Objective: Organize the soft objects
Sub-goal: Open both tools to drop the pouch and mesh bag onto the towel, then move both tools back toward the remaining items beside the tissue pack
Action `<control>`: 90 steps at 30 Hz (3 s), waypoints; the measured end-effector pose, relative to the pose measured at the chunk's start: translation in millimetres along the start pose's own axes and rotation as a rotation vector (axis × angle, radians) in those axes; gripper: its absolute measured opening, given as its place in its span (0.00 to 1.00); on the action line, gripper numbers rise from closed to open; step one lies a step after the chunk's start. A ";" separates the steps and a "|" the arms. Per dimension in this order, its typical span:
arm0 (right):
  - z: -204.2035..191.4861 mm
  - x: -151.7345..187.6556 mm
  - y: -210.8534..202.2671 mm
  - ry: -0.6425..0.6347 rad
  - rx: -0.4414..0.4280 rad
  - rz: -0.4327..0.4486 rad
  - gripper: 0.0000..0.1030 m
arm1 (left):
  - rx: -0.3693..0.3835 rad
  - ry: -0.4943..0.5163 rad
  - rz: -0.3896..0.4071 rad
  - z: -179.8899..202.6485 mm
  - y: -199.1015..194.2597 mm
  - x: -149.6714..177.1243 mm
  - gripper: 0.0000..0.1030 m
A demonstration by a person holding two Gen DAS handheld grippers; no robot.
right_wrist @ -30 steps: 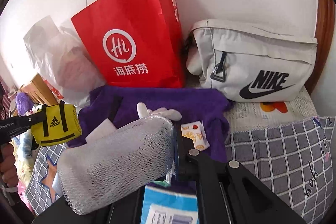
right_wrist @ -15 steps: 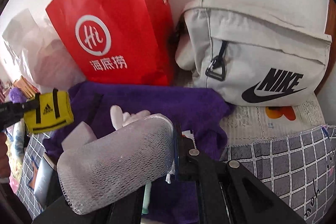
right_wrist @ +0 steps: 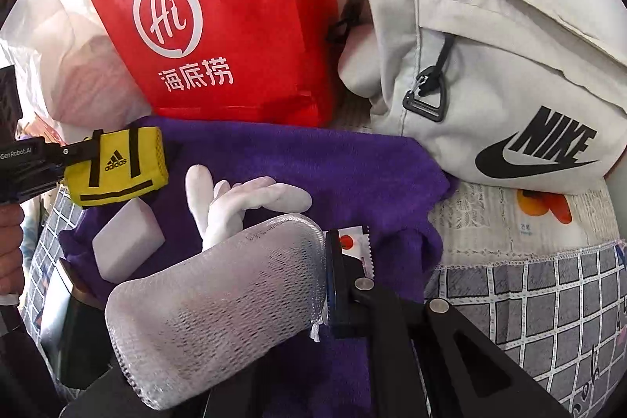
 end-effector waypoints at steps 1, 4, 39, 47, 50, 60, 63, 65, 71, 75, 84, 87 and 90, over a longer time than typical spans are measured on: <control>-1.1 0.2 2.0 -0.007 0.004 -0.005 0.10 | -0.010 -0.002 -0.009 -1.5 5.4 0.3 0.18; -3.5 0.2 4.6 -0.024 0.002 -0.015 0.15 | -0.023 -0.018 -0.031 -5.8 14.7 1.4 0.19; -20.6 43.3 -97.0 -0.027 0.058 0.049 0.76 | -0.046 0.077 0.016 16.3 -82.9 40.0 0.62; -63.2 81.1 -139.1 -0.040 0.020 0.083 0.76 | -0.079 0.158 0.093 14.2 -140.2 82.0 0.62; -85.3 95.7 -148.6 -0.069 0.015 0.081 0.72 | -0.064 0.163 0.098 9.3 -156.0 98.9 0.62; -155.2 144.3 -150.7 -0.192 -0.060 0.021 0.23 | -0.073 0.200 0.095 -10.5 -180.0 151.8 0.62; -171.3 152.9 -143.5 -0.264 -0.026 -0.007 0.23 | -0.067 0.211 0.079 -19.1 -180.0 166.2 0.62; -179.7 157.6 -136.6 -0.308 0.002 -0.029 0.23 | -0.073 0.201 0.083 -28.0 -178.2 173.1 0.62; -191.5 165.6 -116.5 -0.409 0.106 -0.087 0.23 | -0.075 0.196 0.065 -45.4 -171.8 184.5 0.62; -194.7 167.3 -106.4 -0.444 0.143 -0.099 0.19 | -0.089 0.209 0.065 -49.8 -171.5 189.0 0.62; -179.5 160.8 -132.8 -0.297 0.042 0.000 0.01 | -0.117 0.196 0.044 -56.8 -169.2 196.7 0.62; -177.4 162.2 -154.2 -0.255 -0.017 0.056 0.01 | -0.130 0.196 0.036 -57.4 -169.2 201.3 0.62; -174.7 168.4 -172.5 -0.223 -0.054 0.090 0.01 | -0.150 0.197 0.026 -57.3 -168.2 209.0 0.62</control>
Point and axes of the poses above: each gripper's, at about its wrist camera, not at the fingertips, and y roughly the way its jaws point, z to its right, x to its underside, the point moved 3 cm from there along y, roughly the way its jaws point, and after that the axes turned 12 degrees about -y, right-handed, at the moved point
